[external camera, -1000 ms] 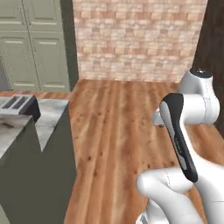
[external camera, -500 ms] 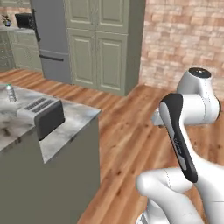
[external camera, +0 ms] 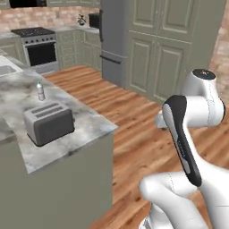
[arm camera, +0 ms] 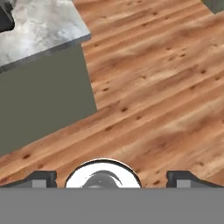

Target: Place the drinks on the dining counter in a tight cluster.

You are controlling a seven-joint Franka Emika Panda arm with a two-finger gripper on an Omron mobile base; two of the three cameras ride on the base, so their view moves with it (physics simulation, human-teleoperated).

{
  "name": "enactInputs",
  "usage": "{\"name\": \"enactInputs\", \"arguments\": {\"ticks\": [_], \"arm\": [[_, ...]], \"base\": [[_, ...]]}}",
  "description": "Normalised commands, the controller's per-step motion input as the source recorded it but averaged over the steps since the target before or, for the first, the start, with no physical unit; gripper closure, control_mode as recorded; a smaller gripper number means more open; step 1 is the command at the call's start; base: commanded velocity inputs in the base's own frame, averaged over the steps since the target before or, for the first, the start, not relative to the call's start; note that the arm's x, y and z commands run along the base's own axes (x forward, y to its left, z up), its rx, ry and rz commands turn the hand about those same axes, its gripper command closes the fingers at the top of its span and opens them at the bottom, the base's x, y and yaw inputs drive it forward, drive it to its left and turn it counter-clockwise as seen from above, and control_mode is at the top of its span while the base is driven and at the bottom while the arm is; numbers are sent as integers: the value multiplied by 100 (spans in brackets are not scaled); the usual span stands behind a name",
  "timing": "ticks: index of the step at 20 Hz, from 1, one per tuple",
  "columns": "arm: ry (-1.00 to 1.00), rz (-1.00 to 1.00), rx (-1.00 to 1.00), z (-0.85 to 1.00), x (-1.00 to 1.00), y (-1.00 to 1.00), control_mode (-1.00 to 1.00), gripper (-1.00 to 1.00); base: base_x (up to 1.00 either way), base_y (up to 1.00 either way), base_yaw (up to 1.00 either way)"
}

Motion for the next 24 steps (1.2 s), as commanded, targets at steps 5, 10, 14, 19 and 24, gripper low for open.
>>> {"name": "enactInputs", "arguments": {"ticks": [5,10,14,19,24], "arm": [[0,0,0,0,0,0,100,-100],[0,0,0,0,0,0,100,-100],[0,0,0,0,0,0,100,-100],[0,0,0,0,0,0,100,-100],[0,0,0,0,0,0,100,-100]], "base": [[89,-96,60],[84,-100,55],[84,-100,52],[84,-100,53],[84,-97,58]]}}
